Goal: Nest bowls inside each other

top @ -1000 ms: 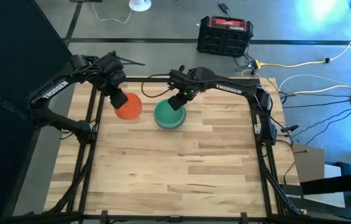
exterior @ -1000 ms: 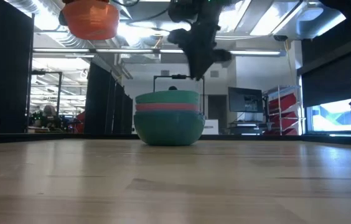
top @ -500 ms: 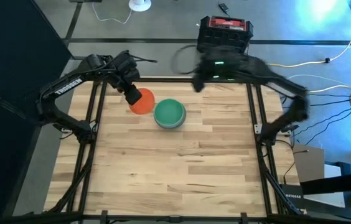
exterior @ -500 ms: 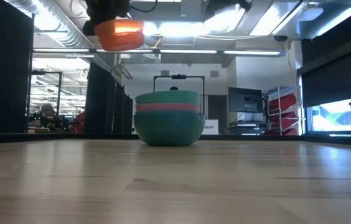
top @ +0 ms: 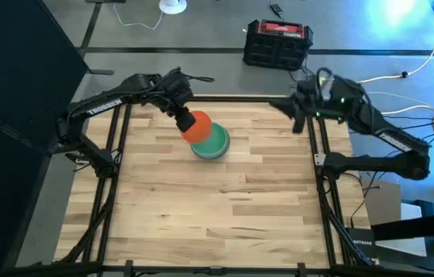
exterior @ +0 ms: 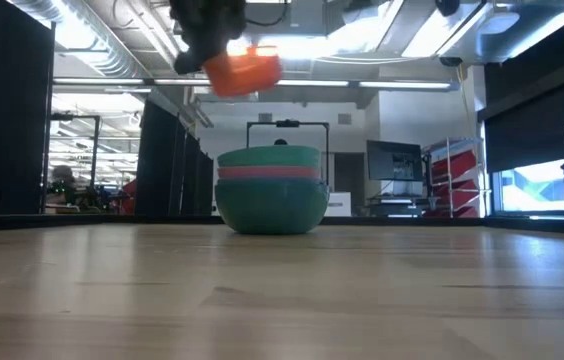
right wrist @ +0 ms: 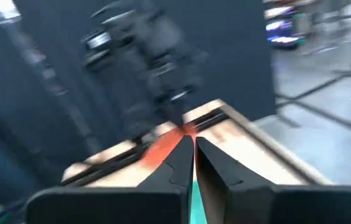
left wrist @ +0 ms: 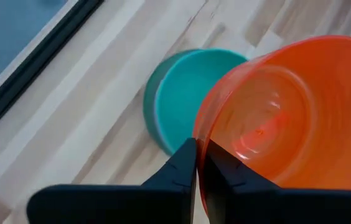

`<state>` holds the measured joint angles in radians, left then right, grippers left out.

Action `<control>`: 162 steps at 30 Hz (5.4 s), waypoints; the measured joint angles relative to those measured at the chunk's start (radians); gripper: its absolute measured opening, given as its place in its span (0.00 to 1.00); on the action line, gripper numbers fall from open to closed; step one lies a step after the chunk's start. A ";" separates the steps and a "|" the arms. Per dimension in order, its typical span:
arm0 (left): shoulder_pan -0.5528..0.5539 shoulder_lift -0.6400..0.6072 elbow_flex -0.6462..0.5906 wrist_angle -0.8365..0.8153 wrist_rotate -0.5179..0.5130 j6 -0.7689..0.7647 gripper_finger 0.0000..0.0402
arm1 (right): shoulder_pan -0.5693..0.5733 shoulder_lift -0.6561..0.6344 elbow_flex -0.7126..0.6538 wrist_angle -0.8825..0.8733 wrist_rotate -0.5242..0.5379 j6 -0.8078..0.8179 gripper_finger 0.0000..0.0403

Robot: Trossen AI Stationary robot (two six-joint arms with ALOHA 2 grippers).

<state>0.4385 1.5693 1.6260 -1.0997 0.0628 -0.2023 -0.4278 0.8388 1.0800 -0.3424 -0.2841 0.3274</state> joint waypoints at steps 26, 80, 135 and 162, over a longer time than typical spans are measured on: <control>0.006 0.231 0.000 0.096 0.059 -0.165 0.00 | 0.002 -0.472 -0.488 0.287 -0.296 0.018 0.00; -0.064 0.306 0.001 0.069 -0.034 -0.238 0.34 | 0.002 -0.514 -0.552 0.239 -0.311 0.057 0.00; 0.104 0.455 0.000 0.358 -0.101 -0.554 0.12 | 0.002 -0.514 -0.552 0.207 -0.312 0.066 0.00; 0.004 0.529 0.000 0.268 -0.040 -0.535 0.00 | 0.002 -0.514 -0.551 0.205 -0.311 0.080 0.00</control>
<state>0.4425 2.0979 1.6264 -0.8319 0.0225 -0.7372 -0.4258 0.3248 0.5285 -0.1374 -0.5955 0.4071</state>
